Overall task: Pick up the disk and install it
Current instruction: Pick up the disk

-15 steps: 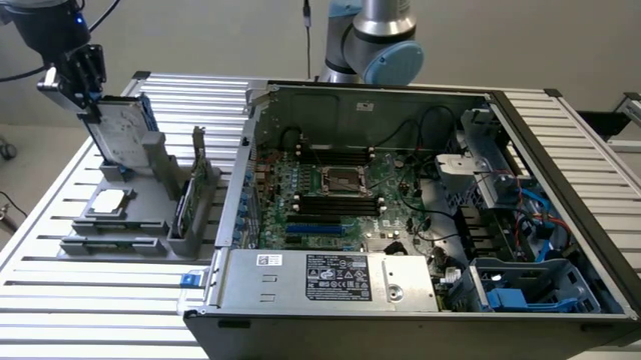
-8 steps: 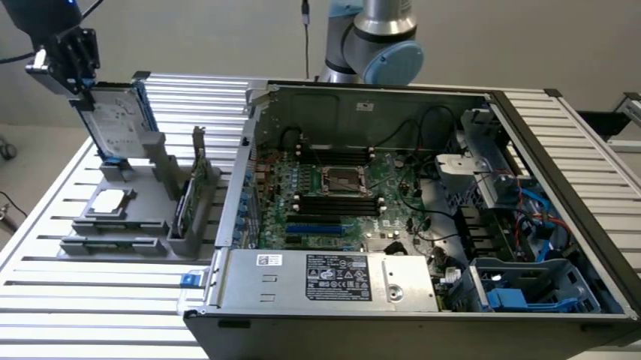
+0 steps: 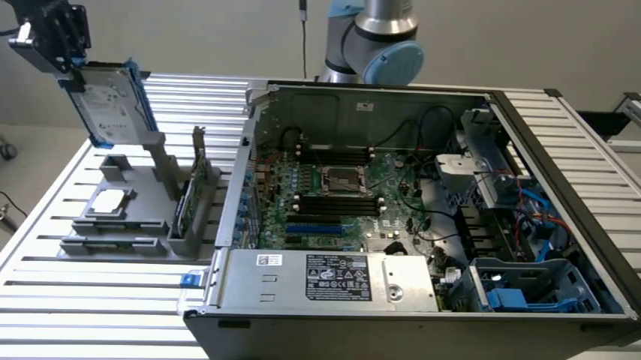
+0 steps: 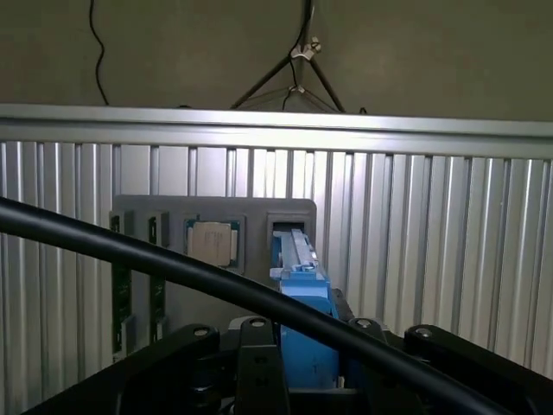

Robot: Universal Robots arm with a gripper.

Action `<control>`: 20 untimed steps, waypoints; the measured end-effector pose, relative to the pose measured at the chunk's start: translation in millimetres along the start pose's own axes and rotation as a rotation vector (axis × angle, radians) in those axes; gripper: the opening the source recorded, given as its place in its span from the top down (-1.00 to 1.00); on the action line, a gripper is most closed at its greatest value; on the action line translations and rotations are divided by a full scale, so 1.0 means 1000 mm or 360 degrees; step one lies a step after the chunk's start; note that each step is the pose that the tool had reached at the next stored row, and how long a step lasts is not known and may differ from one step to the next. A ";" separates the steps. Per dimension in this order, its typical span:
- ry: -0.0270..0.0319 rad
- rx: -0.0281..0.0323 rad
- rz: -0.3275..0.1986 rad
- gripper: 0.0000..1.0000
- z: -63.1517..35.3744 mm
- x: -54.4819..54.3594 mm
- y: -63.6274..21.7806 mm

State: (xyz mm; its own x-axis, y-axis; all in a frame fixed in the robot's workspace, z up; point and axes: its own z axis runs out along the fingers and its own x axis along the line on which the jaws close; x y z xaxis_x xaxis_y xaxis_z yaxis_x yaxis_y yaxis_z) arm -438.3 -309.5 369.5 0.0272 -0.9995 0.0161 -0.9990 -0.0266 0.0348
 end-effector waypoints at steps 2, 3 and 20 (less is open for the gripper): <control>0.00001 -0.00002 0.0000 0.35 -0.0090 0.000 -0.0025; 0.00000 0.00002 0.0000 0.35 -0.0133 0.000 -0.0046; -0.00012 0.00001 0.0000 0.35 -0.0735 0.003 -0.0730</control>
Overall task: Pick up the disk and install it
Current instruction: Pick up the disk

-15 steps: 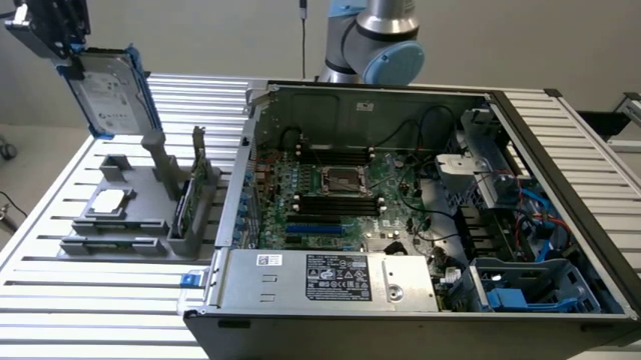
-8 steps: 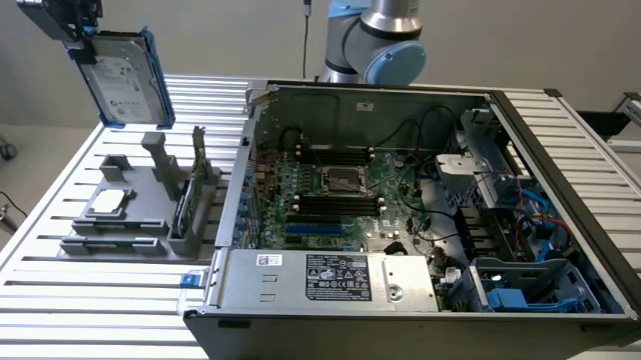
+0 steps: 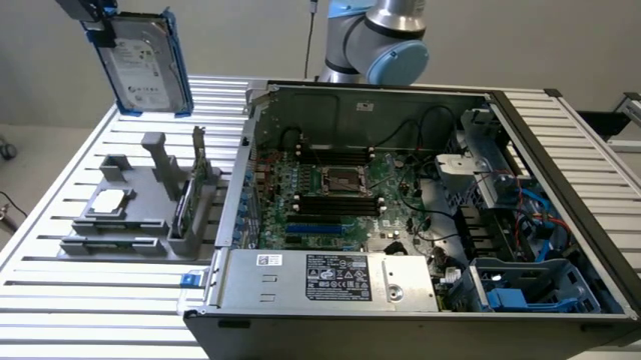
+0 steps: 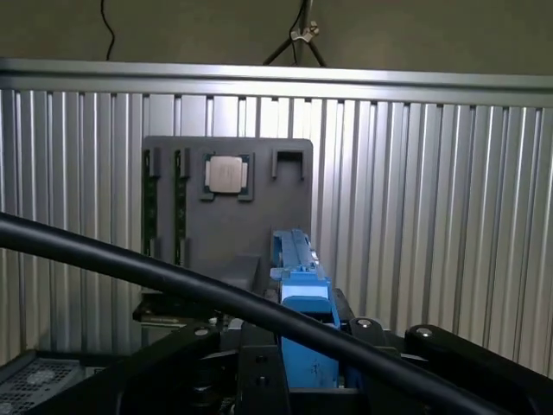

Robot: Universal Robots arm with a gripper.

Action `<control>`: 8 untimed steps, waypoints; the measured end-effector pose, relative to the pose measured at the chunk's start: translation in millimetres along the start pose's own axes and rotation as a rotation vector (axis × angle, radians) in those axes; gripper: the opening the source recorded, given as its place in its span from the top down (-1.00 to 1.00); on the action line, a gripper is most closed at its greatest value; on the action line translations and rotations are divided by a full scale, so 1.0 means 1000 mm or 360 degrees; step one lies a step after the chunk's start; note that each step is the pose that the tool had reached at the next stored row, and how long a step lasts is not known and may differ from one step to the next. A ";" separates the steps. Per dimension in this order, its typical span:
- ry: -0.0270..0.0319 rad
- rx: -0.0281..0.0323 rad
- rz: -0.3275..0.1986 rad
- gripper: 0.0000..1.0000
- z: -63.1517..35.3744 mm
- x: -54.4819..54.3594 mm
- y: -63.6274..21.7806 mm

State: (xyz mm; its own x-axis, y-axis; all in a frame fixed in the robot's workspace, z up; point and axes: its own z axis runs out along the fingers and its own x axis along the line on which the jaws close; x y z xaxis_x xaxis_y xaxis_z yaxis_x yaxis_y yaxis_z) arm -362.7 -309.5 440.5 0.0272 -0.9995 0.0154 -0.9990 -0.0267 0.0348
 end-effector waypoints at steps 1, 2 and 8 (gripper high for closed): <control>0.00000 -0.00001 0.0000 0.35 -0.0032 0.000 -0.0042; -0.00005 -0.00004 0.0000 0.35 -0.0069 0.000 -0.0090; -0.00079 -0.00004 0.0000 0.35 -0.0295 0.002 -0.0355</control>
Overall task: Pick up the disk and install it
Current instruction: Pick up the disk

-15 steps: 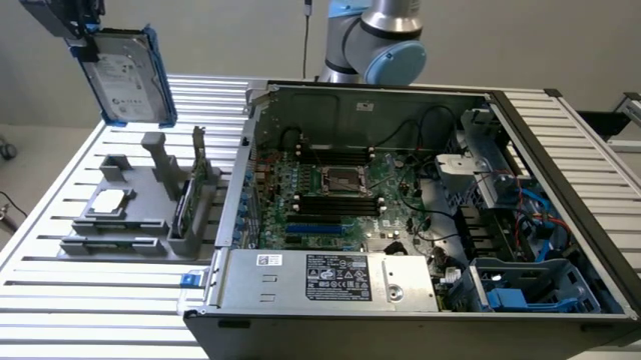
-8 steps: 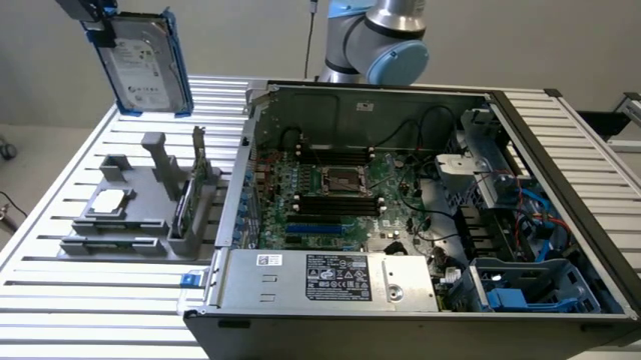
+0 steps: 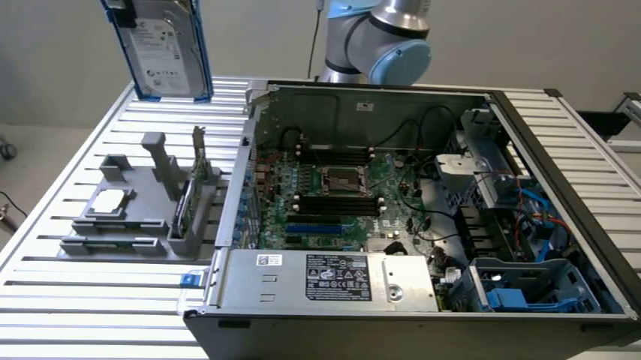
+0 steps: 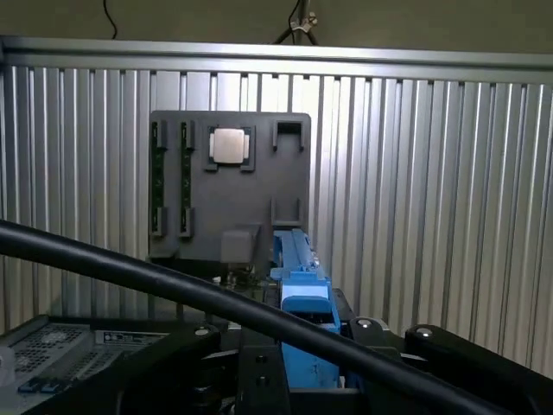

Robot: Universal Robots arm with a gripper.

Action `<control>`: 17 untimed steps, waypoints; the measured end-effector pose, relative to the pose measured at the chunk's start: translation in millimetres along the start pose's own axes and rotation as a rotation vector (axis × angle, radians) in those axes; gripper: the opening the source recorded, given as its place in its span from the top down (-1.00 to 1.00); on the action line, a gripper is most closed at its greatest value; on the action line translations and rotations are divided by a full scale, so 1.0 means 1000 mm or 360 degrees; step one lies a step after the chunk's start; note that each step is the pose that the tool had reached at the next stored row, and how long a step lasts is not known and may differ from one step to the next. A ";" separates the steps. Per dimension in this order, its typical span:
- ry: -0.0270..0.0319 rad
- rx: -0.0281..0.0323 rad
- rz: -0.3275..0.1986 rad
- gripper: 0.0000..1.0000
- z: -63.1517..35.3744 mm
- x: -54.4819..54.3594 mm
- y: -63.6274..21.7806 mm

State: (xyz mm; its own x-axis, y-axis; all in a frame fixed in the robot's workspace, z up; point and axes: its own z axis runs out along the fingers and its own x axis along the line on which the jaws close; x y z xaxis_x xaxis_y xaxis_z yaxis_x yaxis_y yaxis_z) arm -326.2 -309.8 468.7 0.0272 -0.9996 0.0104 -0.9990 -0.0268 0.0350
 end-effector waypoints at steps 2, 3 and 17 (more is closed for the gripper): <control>-0.00037 -0.00023 0.0000 0.35 -0.0079 0.000 -0.0087; -0.00055 -0.00041 0.0000 0.35 -0.0119 0.001 -0.0132; -0.00135 -0.00088 -0.0001 0.35 -0.0428 0.014 -0.0755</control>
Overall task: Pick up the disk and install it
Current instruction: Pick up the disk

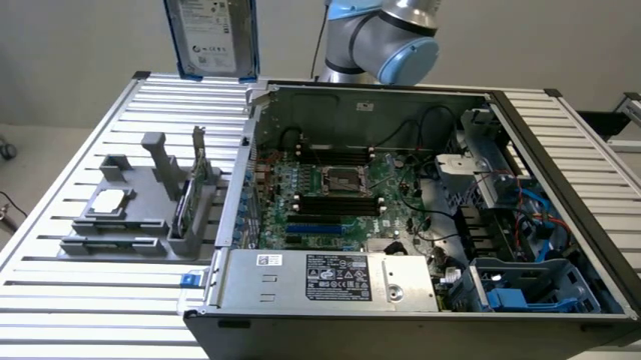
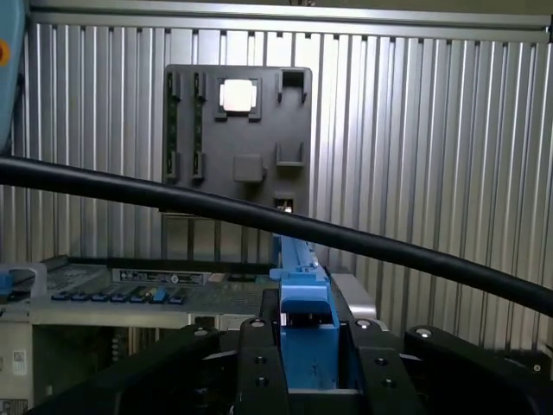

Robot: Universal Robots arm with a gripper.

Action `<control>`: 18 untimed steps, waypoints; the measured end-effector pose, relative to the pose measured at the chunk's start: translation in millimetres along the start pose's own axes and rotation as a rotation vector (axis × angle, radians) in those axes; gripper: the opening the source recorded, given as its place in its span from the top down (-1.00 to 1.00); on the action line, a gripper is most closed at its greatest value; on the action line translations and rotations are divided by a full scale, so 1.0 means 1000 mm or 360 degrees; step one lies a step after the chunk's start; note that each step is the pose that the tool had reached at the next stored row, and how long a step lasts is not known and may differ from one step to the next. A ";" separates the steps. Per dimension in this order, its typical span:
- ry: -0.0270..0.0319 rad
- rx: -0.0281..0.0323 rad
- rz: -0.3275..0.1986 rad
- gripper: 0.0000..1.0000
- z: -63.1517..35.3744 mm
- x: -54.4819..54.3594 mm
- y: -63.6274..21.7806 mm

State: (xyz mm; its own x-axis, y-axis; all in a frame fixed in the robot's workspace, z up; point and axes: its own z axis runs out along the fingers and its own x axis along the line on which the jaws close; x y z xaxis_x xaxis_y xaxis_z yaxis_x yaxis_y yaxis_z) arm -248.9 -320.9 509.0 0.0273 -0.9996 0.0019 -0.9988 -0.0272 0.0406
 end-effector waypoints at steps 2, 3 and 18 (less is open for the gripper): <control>-0.00001 -0.00009 0.0000 0.35 -0.0028 0.003 -0.0088; -0.00001 -0.00014 0.0000 0.35 -0.0042 0.004 -0.0132; -0.00017 -0.00070 0.0000 0.35 -0.0208 0.030 -0.0801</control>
State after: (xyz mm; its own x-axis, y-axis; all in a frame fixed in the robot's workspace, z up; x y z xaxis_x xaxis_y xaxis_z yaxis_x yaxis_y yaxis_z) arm -167.2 -348.3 526.7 0.0272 -0.9996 0.0009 -0.9986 -0.0272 0.0450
